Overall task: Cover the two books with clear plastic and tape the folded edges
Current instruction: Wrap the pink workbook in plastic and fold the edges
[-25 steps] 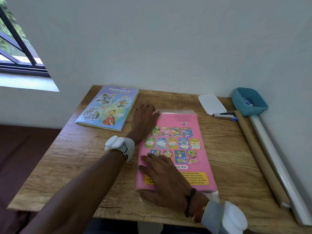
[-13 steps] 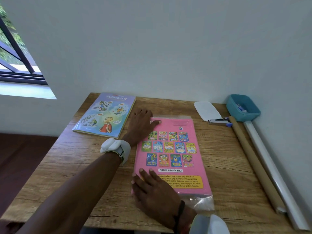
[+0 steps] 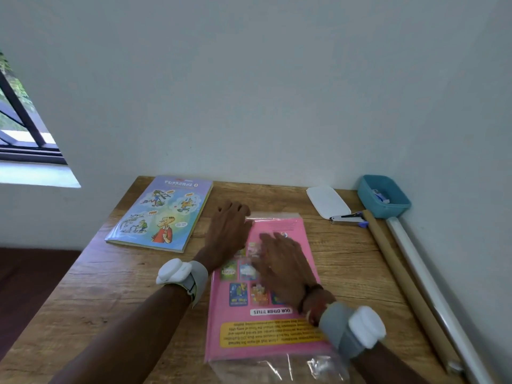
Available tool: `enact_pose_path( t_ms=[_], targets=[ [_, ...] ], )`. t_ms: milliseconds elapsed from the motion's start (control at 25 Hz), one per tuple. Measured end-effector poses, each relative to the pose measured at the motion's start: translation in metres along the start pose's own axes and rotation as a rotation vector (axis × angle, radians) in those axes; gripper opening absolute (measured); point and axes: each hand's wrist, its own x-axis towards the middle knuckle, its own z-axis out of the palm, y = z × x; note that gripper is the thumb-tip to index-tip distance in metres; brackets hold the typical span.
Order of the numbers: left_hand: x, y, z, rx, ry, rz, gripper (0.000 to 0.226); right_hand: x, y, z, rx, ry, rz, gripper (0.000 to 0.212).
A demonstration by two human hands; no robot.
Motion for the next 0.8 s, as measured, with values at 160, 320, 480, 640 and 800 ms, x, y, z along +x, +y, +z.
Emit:
enact_pose_path(
  t_ms=[160,320,480,640,800],
  targets=[
    [0.001,0.004,0.008,-0.096,-0.027,-0.084,0.023,0.056,0.058,-0.003,-0.187,-0.121,0.261,0.087],
    [-0.004,0.004,0.009,-0.1,0.03,-0.091,0.039,0.069,0.078,-0.001,-0.099,-0.12,0.445,0.063],
    [-0.004,0.006,0.008,-0.091,0.003,-0.102,0.045,0.069,0.064,0.004,-0.084,-0.012,0.423,0.053],
    [-0.001,0.01,0.003,-0.127,-0.022,-0.105,0.054,0.068,0.057,0.002,-0.155,0.029,0.411,0.05],
    [0.004,0.014,-0.001,-0.173,-0.002,-0.103,0.05,0.075,0.062,-0.015,-0.078,0.076,0.385,0.043]
  ],
)
